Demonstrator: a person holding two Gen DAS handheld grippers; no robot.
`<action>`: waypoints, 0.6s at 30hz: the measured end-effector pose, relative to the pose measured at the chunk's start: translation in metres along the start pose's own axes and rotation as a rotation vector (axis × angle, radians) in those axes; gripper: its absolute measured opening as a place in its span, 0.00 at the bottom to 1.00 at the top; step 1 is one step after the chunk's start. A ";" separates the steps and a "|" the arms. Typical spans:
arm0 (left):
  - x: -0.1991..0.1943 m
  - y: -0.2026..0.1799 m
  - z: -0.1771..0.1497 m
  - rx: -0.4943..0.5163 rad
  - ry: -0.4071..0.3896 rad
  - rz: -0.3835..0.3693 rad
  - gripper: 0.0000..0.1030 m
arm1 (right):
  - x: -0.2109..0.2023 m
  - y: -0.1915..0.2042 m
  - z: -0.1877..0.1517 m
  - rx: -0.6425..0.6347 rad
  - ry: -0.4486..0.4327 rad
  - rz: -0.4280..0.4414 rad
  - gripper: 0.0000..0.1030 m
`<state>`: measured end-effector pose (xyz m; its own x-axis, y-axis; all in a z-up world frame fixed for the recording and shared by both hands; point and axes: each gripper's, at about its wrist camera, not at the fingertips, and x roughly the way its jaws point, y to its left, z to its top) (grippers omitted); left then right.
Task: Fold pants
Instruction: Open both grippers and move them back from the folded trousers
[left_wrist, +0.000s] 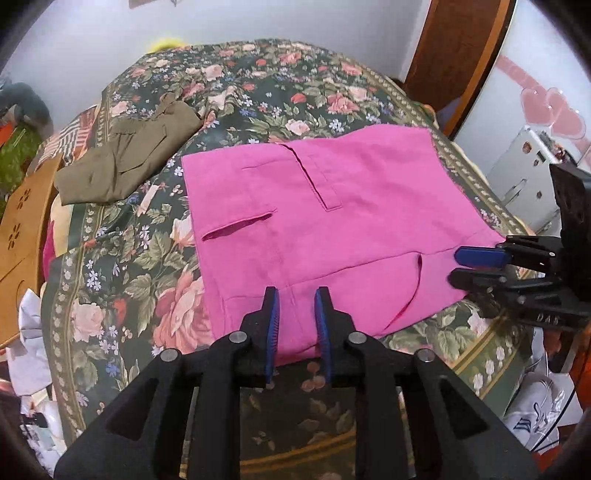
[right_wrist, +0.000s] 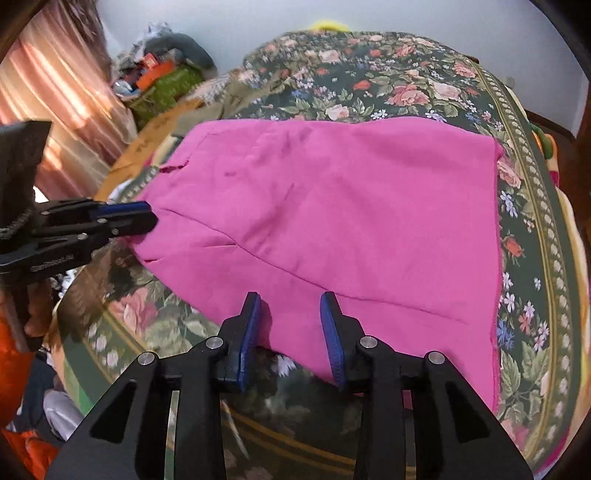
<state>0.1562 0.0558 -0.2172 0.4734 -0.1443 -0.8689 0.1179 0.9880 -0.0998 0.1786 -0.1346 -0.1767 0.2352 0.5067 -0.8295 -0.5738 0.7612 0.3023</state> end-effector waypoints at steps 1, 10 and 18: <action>-0.002 0.003 -0.002 -0.004 -0.002 -0.009 0.22 | -0.004 -0.002 -0.001 0.000 -0.001 -0.011 0.29; -0.011 0.017 -0.015 -0.045 -0.027 -0.041 0.25 | -0.032 -0.042 -0.027 0.062 -0.018 -0.155 0.29; -0.013 0.019 -0.013 -0.053 -0.012 -0.051 0.26 | -0.041 -0.062 -0.033 0.128 -0.008 -0.162 0.33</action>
<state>0.1412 0.0770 -0.2137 0.4787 -0.1945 -0.8562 0.0956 0.9809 -0.1694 0.1783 -0.2157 -0.1772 0.3227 0.3757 -0.8687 -0.4235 0.8782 0.2225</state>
